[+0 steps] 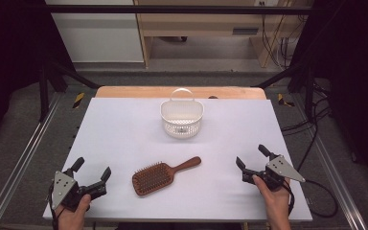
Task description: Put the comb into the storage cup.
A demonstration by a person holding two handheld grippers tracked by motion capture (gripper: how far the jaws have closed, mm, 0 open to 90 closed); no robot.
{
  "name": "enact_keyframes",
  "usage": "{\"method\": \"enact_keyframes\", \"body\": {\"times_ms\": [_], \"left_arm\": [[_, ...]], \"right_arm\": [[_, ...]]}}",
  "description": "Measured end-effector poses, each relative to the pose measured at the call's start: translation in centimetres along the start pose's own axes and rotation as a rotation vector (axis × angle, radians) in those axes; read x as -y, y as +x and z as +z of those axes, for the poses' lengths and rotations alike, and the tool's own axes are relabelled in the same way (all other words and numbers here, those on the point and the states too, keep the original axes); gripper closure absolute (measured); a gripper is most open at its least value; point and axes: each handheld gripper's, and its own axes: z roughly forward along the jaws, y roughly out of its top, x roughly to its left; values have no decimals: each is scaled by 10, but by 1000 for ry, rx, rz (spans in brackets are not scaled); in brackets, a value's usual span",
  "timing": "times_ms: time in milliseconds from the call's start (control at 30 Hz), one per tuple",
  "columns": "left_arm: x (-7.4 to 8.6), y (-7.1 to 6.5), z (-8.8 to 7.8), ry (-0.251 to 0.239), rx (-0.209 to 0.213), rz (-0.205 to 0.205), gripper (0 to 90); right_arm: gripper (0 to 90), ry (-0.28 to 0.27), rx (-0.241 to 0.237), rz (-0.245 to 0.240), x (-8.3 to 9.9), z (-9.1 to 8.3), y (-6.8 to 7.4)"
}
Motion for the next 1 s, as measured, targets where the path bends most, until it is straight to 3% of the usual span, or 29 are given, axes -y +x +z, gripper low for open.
{"method": "enact_keyframes", "body": {"times_ms": [200, 400, 500, 633, 700, 1000], "left_arm": [[0, -4, 0, 31, 14, 4, 27], [0, -7, -1, 55, 27, 7, 30], [2, -9, 3, 97, 36, 8, 37], [2, -14, 3, 116, 55, 13, 43], [2, -16, 2, 118, 64, 12, 43], [3, -21, 2, 131, 81, 24, 47]], "right_arm": [[94, 28, 6, 12, -1, -2, 3], [94, 56, 62, 37, -3, -5, 5], [73, 62, 99, 40, -3, -3, 5], [69, 85, 95, 52, -3, -2, 4], [68, 84, 102, 38, -3, -2, 5], [65, 83, 98, 56, -2, -3, 2]]}}
